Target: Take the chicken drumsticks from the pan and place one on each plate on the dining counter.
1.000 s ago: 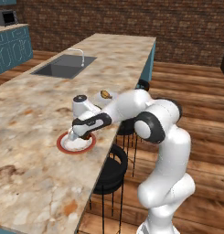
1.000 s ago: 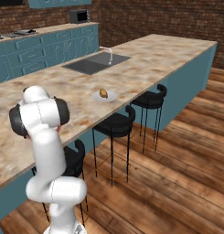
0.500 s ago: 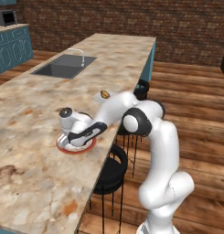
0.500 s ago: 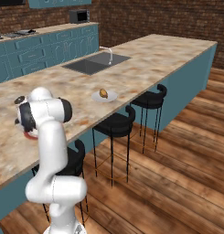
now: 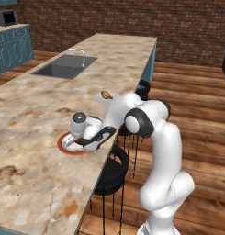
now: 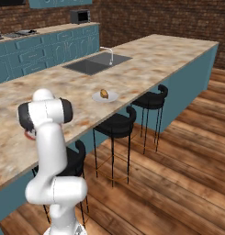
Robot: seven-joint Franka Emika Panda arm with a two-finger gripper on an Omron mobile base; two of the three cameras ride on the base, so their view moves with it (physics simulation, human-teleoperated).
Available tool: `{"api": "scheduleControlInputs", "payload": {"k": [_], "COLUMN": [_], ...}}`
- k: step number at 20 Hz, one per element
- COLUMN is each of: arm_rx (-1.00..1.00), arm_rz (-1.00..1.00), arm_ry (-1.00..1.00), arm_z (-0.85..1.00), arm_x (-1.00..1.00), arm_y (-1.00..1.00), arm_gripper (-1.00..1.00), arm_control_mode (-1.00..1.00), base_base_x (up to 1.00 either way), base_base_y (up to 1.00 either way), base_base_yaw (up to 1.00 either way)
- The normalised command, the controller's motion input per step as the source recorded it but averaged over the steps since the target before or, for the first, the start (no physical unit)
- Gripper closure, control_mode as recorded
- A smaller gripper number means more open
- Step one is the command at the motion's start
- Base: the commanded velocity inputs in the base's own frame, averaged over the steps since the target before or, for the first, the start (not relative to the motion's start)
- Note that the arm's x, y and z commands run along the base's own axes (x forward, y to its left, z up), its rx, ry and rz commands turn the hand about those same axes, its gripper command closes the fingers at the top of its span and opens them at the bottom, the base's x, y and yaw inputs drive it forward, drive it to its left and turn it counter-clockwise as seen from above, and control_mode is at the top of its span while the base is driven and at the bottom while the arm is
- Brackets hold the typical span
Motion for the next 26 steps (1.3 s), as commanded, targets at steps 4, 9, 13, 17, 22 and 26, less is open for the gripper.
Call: {"api": "scheduleControlInputs", "payload": {"k": [4,9,13,17,22,26], "arm_rx": [0.25,0.01,-0.06,-0.07,0.22,0.56], "arm_rz": [-0.03,-0.01,0.0,0.0,-0.08,-0.09], "arm_ry": [0.06,0.24,0.37,0.16,0.0,-0.13], "arm_z": [0.58,0.84,1.0,1.0,1.0,0.85], "arm_x": [0.1,0.06,0.01,0.16,-0.1,-0.6], "arm_y": [-0.53,0.15,0.21,-0.06,-0.84,-1.0], "arm_gripper": [-1.0,-1.0,-1.0,-1.0,-1.0,-1.0], "arm_control_mode": [-1.0,-1.0,-1.0,-1.0,-1.0,-1.0], "base_base_x": [0.0,0.0,0.0,0.0,0.0,0.0], "base_base_y": [0.0,0.0,0.0,0.0,0.0,0.0], "base_base_yaw": [0.0,0.0,0.0,0.0,0.0,0.0]}}
